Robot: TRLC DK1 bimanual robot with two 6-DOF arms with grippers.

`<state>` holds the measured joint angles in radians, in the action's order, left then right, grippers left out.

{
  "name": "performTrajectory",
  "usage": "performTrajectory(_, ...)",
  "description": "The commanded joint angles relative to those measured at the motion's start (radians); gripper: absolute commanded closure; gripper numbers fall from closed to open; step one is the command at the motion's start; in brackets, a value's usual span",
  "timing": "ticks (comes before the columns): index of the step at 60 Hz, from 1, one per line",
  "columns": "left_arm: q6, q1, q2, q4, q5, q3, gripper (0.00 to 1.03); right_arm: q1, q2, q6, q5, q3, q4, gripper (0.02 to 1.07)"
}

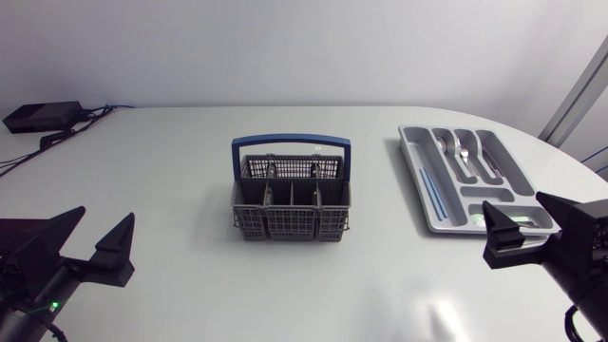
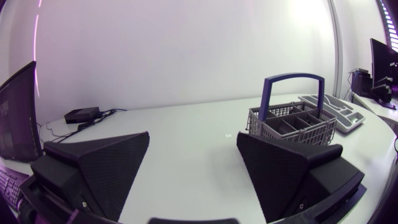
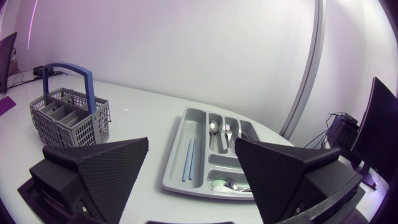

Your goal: Unload the cutlery basket into the drawer organizer.

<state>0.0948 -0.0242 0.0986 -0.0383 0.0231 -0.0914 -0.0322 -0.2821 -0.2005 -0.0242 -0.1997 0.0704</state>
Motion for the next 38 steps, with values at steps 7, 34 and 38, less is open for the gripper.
performTrajectory(7,-0.095,0.024,-0.099,0.038,-0.023,0.091,0.05,0.016,0.103,0.09,0.015,0.085,-0.033,0.07)
performTrajectory(34,-0.095,0.024,-0.099,0.038,-0.023,0.091,0.05,0.032,0.282,0.2,0.024,0.2,-0.07,0.07)
performTrajectory(38,-0.095,0.024,-0.099,0.038,-0.023,0.091,0.05,0.032,0.282,0.2,0.024,0.2,-0.07,0.07)
